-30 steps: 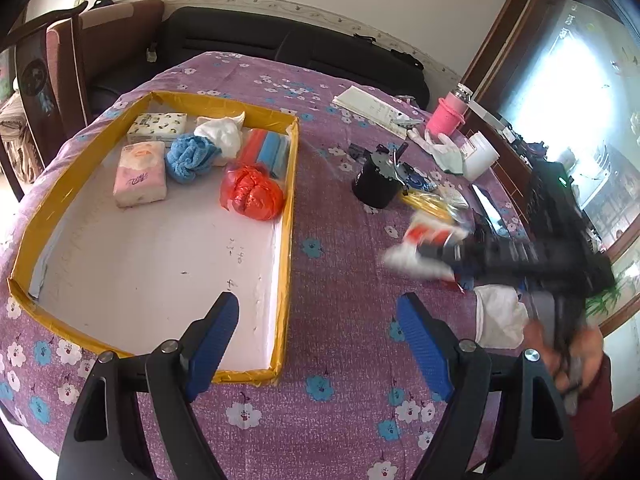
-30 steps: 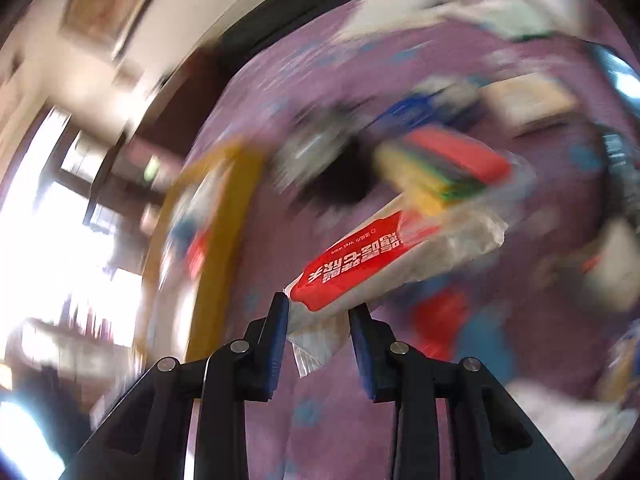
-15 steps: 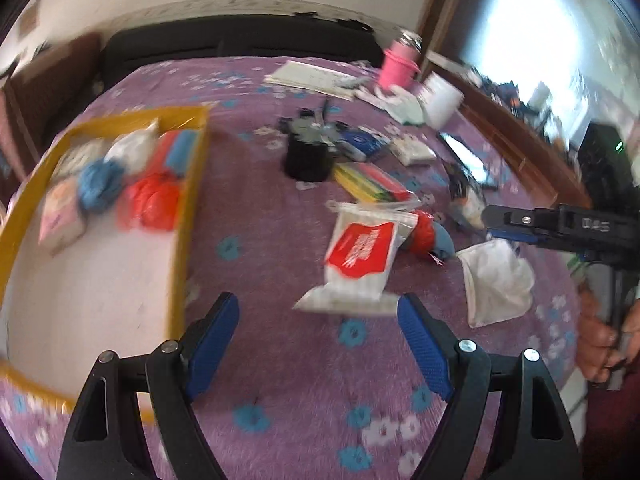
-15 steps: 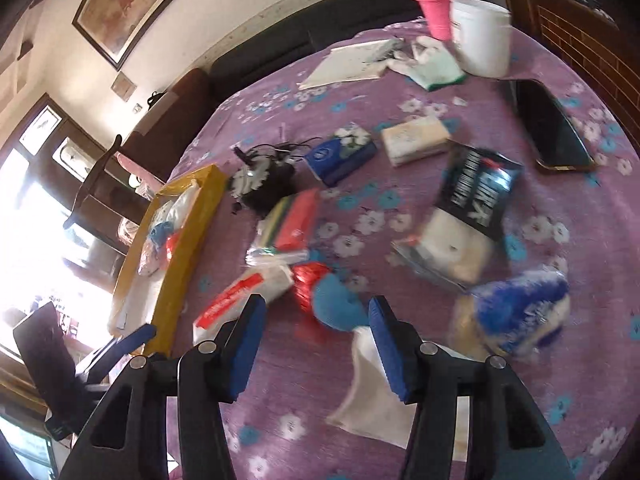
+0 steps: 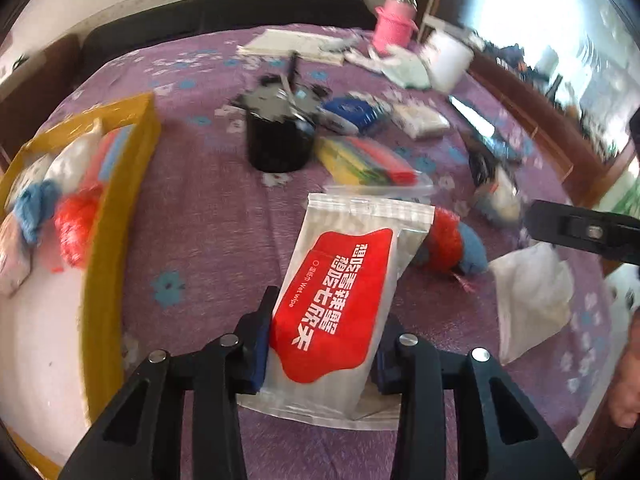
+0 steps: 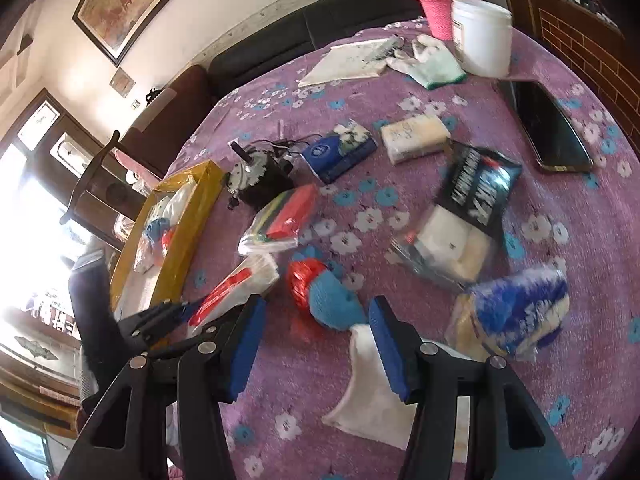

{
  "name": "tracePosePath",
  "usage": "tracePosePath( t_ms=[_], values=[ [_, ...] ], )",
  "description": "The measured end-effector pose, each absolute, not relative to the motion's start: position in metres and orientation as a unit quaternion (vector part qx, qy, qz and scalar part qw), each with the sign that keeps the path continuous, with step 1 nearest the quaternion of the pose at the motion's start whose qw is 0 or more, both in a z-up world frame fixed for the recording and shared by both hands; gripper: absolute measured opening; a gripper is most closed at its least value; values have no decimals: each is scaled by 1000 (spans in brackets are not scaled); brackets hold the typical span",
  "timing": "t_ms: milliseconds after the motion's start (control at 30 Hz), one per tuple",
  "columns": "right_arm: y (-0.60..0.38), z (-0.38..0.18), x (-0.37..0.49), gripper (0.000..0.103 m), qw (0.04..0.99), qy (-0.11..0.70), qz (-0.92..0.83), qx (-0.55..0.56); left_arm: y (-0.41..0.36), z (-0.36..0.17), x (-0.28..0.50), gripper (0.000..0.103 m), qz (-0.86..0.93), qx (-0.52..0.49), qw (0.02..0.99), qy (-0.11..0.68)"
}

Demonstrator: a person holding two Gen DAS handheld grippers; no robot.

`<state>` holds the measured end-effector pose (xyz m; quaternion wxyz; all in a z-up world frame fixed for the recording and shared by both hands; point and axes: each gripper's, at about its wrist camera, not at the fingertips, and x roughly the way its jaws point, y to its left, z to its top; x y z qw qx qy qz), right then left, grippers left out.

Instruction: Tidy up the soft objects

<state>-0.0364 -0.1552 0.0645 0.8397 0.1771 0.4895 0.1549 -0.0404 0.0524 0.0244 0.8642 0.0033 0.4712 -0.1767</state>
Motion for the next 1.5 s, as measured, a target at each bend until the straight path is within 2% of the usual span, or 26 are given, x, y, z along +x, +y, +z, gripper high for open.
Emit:
tracePosePath(
  t_ms=[300, 567, 600, 633, 700, 1067, 1133, 1267, 1300, 1333, 1500],
  values=[
    [-110, 50, 27, 63, 826, 519, 136, 174, 121, 63, -90, 37, -188, -72, 877, 437],
    [-72, 19, 70, 63, 812, 559, 88, 147, 223, 73, -106, 38, -76, -101, 896, 426],
    [-70, 16, 70, 62, 812, 560, 79, 142, 237, 72, -105, 38, -57, -109, 895, 429],
    [-69, 17, 69, 48, 819, 553, 74, 136, 248, 70, -105, 38, -43, -116, 894, 431],
    [-70, 17, 66, 42, 814, 557, 85, 139, 270, 66, -101, 38, -13, -123, 888, 443],
    [-121, 60, 20, 40, 835, 509, 79, 193, 315, 36, -30, 38, 82, -112, 839, 526],
    [-118, 70, 13, 40, 840, 501, 87, 190, 320, 35, -19, 42, 96, -106, 837, 527],
    [-98, 86, 5, 40, 844, 493, 116, 177, 322, 29, 1, 71, 105, -100, 836, 529],
    [-88, 89, 4, 40, 843, 493, 127, 173, 321, 29, 1, 75, 102, -103, 836, 529],
    [-80, 90, 3, 40, 842, 494, 136, 170, 321, 30, 0, 78, 97, -108, 837, 527],
    [-26, 101, 2, 40, 837, 492, 194, 142, 326, 47, -23, 78, 74, -145, 854, 494]
  ],
)
